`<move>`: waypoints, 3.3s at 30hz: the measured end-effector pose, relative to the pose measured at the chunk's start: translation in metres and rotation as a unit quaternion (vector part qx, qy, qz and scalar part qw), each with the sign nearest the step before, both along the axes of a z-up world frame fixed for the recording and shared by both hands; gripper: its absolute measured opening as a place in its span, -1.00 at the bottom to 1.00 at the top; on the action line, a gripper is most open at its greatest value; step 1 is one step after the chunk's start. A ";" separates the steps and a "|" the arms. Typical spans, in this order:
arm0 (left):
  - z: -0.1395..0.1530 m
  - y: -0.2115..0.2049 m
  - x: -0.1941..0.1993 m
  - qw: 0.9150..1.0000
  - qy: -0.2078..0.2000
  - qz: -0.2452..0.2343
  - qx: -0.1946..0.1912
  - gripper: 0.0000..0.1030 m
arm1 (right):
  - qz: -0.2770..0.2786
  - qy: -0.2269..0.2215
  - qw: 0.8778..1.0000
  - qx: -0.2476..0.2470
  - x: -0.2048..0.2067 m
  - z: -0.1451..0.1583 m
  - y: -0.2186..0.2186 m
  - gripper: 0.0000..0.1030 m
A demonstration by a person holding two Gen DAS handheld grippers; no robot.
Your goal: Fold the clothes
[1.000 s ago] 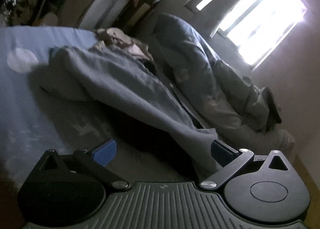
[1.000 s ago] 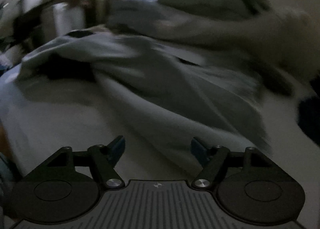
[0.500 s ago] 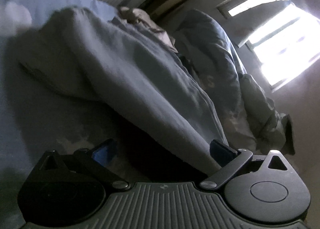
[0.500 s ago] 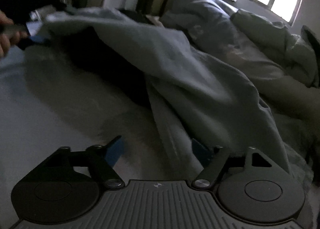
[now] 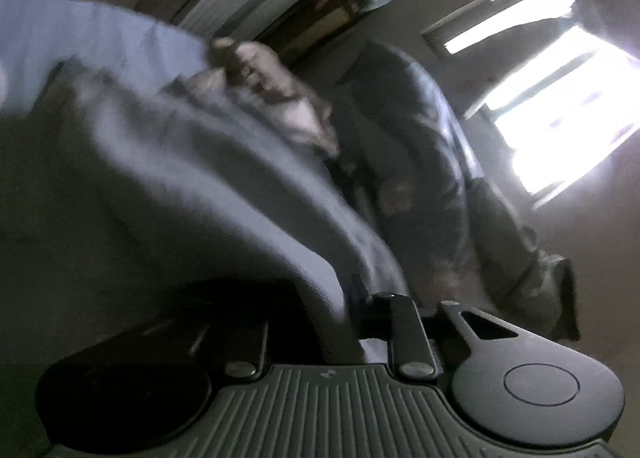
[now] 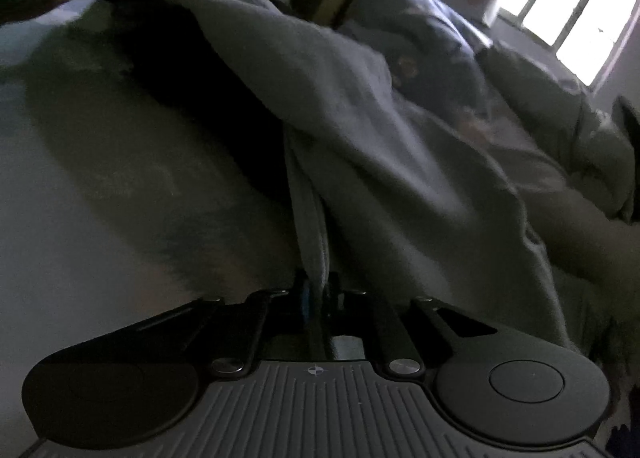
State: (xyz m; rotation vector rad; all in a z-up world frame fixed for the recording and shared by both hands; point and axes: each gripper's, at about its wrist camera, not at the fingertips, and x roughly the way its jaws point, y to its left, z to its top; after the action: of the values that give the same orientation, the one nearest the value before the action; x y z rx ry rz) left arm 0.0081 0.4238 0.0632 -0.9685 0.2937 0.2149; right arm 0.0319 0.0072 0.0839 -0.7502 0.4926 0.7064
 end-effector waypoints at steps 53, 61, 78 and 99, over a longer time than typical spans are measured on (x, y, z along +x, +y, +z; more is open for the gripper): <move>-0.049 -0.057 -0.072 0.989 -0.044 0.038 -0.139 1.00 | 0.015 0.140 0.950 0.279 -0.045 0.165 -0.206 -0.91; -0.048 0.001 -0.109 0.986 -0.031 0.113 -0.117 0.43 | -0.001 0.153 0.951 0.269 -0.045 0.159 -0.217 -0.91; -0.081 0.049 -0.150 0.973 -0.098 0.127 -0.167 -0.79 | -0.029 0.148 0.960 0.235 -0.051 0.170 -0.196 -0.90; -0.057 0.077 -0.245 0.983 -0.021 0.171 -0.059 -0.81 | 0.033 0.228 0.971 0.062 -0.131 0.072 -0.120 -0.90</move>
State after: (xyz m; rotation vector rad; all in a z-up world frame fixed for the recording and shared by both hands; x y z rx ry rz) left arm -0.2370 0.5008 0.0063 -1.1369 0.1004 0.4947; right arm -0.0987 -0.1124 0.1557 -0.4847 0.8357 0.9695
